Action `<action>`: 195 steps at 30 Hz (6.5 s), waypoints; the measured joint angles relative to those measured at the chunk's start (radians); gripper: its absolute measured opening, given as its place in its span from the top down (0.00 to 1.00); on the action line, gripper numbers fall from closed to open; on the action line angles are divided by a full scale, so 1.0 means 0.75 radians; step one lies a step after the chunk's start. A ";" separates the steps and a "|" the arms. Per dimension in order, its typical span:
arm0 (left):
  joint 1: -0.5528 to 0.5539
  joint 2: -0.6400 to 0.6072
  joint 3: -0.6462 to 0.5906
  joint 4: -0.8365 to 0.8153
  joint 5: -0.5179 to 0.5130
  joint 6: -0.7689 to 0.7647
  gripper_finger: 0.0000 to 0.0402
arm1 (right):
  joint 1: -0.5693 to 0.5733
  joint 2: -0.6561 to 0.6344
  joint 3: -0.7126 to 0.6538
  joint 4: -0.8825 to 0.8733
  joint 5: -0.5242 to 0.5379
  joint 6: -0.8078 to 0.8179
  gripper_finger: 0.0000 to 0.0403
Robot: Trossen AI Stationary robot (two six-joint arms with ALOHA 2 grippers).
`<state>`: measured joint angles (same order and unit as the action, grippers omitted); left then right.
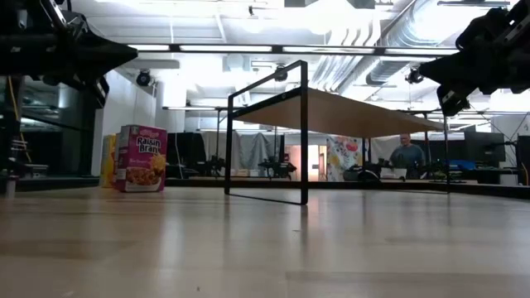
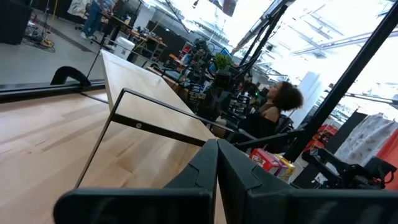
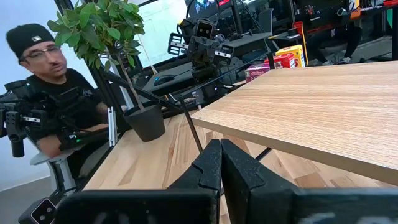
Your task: Stack cereal on shelf
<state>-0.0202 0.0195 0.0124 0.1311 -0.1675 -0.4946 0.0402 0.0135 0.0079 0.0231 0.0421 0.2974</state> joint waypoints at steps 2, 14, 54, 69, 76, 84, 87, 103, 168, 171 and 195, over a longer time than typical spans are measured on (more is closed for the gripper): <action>0.000 0.000 0.000 0.000 0.000 0.000 1.00 | 0.000 0.000 0.000 0.000 0.000 0.000 1.00; 0.000 0.000 0.000 0.000 0.000 0.000 1.00 | 0.000 0.000 0.000 0.000 0.000 0.000 1.00; 0.000 0.000 0.000 0.000 0.000 0.000 1.00 | 0.000 0.000 0.000 0.000 0.000 0.000 1.00; 0.000 0.000 0.000 0.000 0.000 0.000 1.00 | 0.000 0.000 0.000 0.000 0.000 0.000 1.00; 0.000 0.000 0.000 0.000 0.000 0.000 1.00 | 0.000 0.000 0.000 0.000 0.000 0.000 1.00; 0.000 0.000 0.000 0.000 0.000 0.000 1.00 | 0.000 0.000 0.000 0.000 0.000 0.000 1.00; 0.000 0.000 0.000 0.000 0.000 0.000 1.00 | 0.000 0.000 0.000 0.000 0.000 0.000 1.00; 0.000 0.000 0.000 0.000 0.000 0.000 1.00 | 0.000 0.000 0.000 0.000 0.000 0.000 1.00; 0.000 0.000 0.000 0.000 0.000 0.000 1.00 | 0.999 1.915 1.888 -1.785 -0.098 1.844 0.64; 0.000 0.000 0.000 0.000 0.000 0.000 1.00 | 1.035 1.962 1.887 -1.768 -0.096 1.901 0.64; 0.000 0.000 0.000 0.000 0.000 0.000 1.00 | 1.082 2.148 1.886 -1.697 -0.041 1.796 0.96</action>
<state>-0.0202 0.0194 0.0124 0.1310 -0.1677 -0.4946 0.8516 1.6249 1.4225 -1.2499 0.0111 1.6444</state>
